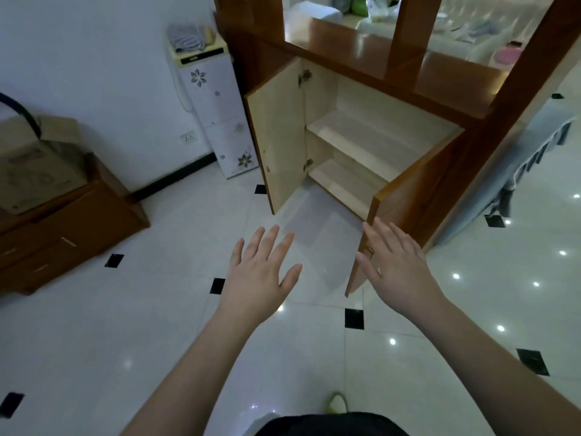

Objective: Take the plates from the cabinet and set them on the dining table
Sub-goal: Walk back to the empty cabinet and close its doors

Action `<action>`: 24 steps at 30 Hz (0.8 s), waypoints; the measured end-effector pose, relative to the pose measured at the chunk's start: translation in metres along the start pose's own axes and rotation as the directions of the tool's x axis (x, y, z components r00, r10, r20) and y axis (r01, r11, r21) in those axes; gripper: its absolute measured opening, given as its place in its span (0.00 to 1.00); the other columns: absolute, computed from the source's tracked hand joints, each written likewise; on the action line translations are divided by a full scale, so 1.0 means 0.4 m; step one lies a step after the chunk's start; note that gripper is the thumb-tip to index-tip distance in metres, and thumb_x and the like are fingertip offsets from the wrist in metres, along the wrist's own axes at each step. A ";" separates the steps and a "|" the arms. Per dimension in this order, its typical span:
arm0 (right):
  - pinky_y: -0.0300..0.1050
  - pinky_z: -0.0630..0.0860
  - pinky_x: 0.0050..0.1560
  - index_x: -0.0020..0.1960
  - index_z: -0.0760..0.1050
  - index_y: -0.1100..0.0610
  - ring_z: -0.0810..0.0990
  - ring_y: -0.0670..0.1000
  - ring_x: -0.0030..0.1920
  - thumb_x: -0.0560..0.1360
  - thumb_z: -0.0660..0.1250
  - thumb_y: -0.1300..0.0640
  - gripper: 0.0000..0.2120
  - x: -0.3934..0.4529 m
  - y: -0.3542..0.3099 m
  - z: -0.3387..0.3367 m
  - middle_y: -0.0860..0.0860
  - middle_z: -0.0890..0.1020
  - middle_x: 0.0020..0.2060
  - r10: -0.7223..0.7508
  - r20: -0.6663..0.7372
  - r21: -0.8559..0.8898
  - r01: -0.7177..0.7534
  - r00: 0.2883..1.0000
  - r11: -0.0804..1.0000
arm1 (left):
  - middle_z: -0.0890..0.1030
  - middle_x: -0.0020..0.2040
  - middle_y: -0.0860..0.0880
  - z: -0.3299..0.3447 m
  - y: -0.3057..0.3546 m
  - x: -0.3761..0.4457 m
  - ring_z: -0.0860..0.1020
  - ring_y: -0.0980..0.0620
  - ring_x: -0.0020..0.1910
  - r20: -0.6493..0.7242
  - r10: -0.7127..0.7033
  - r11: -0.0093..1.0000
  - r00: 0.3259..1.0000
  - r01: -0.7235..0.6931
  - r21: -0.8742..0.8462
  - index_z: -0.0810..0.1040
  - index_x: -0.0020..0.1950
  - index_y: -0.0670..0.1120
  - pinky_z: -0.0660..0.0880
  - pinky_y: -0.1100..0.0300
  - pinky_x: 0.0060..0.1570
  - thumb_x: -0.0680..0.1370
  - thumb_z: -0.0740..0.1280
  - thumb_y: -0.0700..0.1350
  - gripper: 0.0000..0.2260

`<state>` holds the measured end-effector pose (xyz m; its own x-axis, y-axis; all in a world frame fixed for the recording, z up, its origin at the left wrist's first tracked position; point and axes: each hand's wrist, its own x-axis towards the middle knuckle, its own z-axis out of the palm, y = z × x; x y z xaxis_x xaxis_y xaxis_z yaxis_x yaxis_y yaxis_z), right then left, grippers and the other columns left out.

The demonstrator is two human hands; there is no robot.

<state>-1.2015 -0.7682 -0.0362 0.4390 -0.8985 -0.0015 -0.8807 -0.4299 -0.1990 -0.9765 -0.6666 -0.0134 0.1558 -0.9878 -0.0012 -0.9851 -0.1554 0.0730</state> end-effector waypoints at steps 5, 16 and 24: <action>0.49 0.45 0.74 0.78 0.46 0.48 0.48 0.51 0.77 0.80 0.43 0.38 0.30 0.121 0.016 0.009 0.48 0.50 0.78 0.034 0.044 0.054 -0.037 0.998 0.998 | 0.47 0.80 0.54 0.027 -0.019 0.147 0.43 0.52 0.78 0.035 0.039 0.999 0.999 -0.038 -0.007 0.44 0.78 0.59 0.38 0.51 0.74 0.78 0.39 0.65 0.29; 0.58 0.53 0.73 0.78 0.47 0.46 0.47 0.58 0.77 0.79 0.51 0.39 0.31 0.403 0.029 0.088 0.55 0.48 0.78 0.392 -0.024 0.078 -0.389 0.920 0.918 | 0.55 0.79 0.51 0.091 -0.223 0.563 0.52 0.51 0.78 0.027 0.261 0.962 0.965 -0.257 -0.088 0.51 0.78 0.56 0.48 0.51 0.74 0.77 0.40 0.65 0.31; 0.60 0.59 0.73 0.78 0.44 0.53 0.53 0.67 0.75 0.81 0.53 0.47 0.30 0.575 -0.043 0.137 0.66 0.47 0.76 0.738 0.036 0.157 -0.733 0.674 0.662 | 0.62 0.77 0.50 0.085 -0.420 0.881 0.59 0.50 0.76 0.050 0.433 0.897 0.900 -0.425 -0.119 0.56 0.78 0.54 0.56 0.50 0.72 0.77 0.45 0.65 0.31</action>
<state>-1.0757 -0.9627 -0.0868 -0.3476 -0.9197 -0.1828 -0.8769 0.3878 -0.2840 -0.7585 -0.9889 -0.0600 -0.2896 -0.9570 -0.0189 -0.9417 0.2814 0.1845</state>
